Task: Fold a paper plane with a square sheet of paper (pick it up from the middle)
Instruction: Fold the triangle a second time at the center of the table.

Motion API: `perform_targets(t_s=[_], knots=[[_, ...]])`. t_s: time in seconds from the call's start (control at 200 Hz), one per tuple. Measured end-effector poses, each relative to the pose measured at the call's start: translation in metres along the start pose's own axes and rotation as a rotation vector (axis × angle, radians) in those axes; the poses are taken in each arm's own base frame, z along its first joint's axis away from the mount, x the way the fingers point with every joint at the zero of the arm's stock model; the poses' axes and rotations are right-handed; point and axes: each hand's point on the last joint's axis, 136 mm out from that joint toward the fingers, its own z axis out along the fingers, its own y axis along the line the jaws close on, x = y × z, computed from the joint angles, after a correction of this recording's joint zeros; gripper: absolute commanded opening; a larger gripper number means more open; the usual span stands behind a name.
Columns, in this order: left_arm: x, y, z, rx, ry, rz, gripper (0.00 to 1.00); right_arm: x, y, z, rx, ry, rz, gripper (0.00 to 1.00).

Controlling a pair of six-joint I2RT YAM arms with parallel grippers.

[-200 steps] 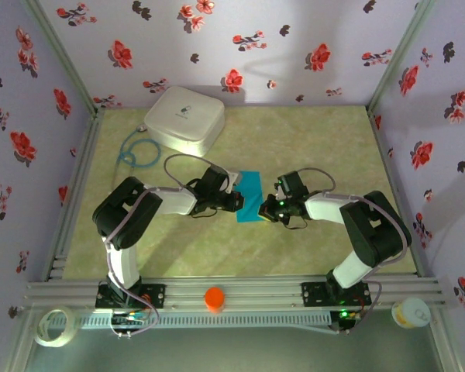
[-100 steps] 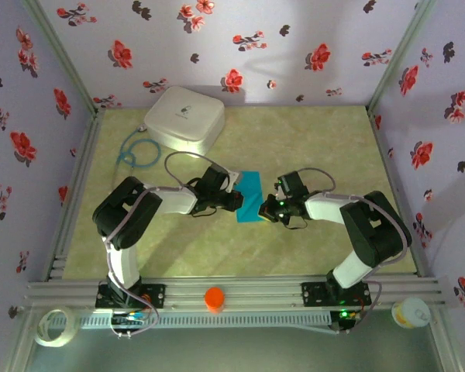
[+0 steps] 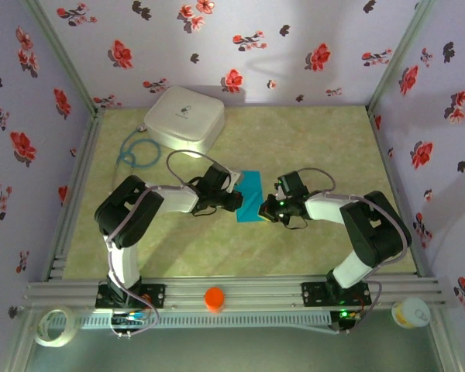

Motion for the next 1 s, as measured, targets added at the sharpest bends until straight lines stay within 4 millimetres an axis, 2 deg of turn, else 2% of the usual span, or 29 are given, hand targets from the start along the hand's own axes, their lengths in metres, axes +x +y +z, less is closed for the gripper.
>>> perform_targets(t_s=[0.09,0.31,0.54,0.705,1.0], knots=[[0.002,0.0,0.001,0.001,0.007,-0.002,0.0,0.0,0.0,0.0,-0.001,0.0,0.0,0.0],[0.005,-0.004,0.001,0.033,0.023,-0.036,0.0,0.003,0.0,-0.005,0.006,0.008,0.007,0.11],[0.012,-0.011,0.002,0.071,0.031,-0.142,0.0,0.001,0.016,-0.018,-0.042,-0.018,0.006,0.14],[0.015,-0.017,0.003,0.08,0.029,-0.218,0.0,0.001,0.015,-0.017,-0.051,-0.024,0.045,0.1],[0.024,-0.027,0.002,0.082,0.053,-0.222,0.0,0.012,0.01,-0.006,-0.042,0.01,0.077,0.0]])
